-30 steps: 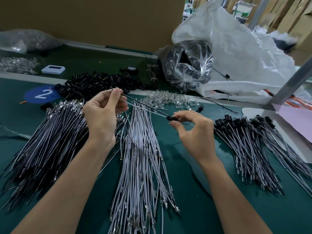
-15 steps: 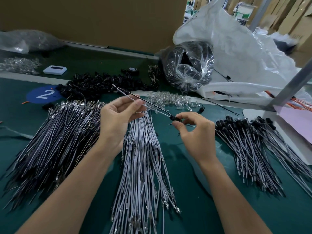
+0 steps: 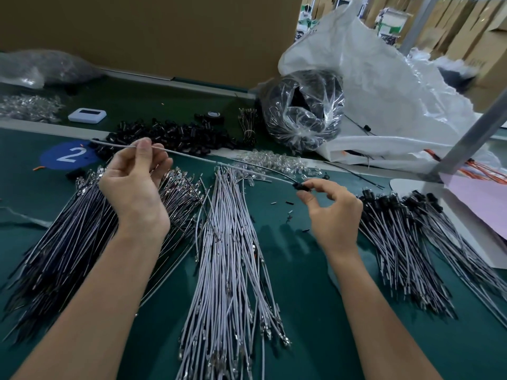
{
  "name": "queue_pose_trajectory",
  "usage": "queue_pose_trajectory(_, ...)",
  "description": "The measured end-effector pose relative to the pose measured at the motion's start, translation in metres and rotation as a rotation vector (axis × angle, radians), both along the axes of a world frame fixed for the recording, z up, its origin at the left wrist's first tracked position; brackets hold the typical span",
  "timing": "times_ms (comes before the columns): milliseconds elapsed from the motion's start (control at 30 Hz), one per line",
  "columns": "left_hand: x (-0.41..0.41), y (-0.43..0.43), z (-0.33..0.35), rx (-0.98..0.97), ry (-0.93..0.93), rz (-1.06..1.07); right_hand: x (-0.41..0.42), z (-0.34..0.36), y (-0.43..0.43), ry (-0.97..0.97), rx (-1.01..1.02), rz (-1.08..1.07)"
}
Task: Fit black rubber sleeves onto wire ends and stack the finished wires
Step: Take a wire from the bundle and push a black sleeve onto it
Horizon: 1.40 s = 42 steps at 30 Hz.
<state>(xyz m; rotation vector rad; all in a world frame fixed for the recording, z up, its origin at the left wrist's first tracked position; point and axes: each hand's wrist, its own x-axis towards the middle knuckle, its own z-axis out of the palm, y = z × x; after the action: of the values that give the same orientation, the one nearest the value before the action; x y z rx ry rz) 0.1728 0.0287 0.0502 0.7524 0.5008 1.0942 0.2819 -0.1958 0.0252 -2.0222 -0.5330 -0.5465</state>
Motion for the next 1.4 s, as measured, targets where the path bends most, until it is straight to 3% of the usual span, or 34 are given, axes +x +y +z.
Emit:
queue_pose_trajectory(67,0.0,-0.001,0.0,0.003,-0.024,-0.024,0.0,0.003,-0.001,0.106,0.136,0.054)
queue_pose_trajectory(133,-0.002,0.0,0.001,-0.042,-0.093,-0.104,0.0,0.013,-0.006,0.327,0.484,0.214)
queue_pose_trajectory(233,-0.007,0.004,0.003,-0.139,-0.224,-0.212,0.001,0.025,-0.018,0.623,1.011,0.616)
queue_pose_trajectory(367,-0.008,0.0,-0.001,-0.068,-0.248,-0.298,-0.004,0.032,-0.027,0.748,1.43,0.954)
queue_pose_trajectory(467,-0.006,-0.001,-0.003,-0.047,-0.199,-0.318,-0.002,0.032,-0.03,0.838,1.616,0.993)
queue_pose_trajectory(567,-0.002,-0.004,-0.006,-0.002,-0.069,-0.338,0.0,0.03,-0.025,0.841,1.351,0.774)
queue_pose_trajectory(700,0.004,-0.017,-0.009,0.269,0.231,-0.5,-0.009,0.027,-0.009,0.759,0.784,0.53)
queue_pose_trajectory(900,0.01,-0.052,-0.016,0.673,0.347,-0.77,-0.033,0.01,0.021,0.458,0.237,0.585)
queue_pose_trajectory(1033,0.011,-0.06,-0.021,0.732,0.325,-0.762,-0.035,0.005,0.024,0.367,0.168,0.564)
queue_pose_trajectory(1200,0.011,-0.061,-0.018,0.571,0.164,-0.693,-0.035,0.006,0.025,0.362,0.185,0.542)
queue_pose_trajectory(1400,0.012,-0.063,-0.014,0.522,0.111,-0.589,-0.036,0.009,0.024,0.357,0.128,0.553)
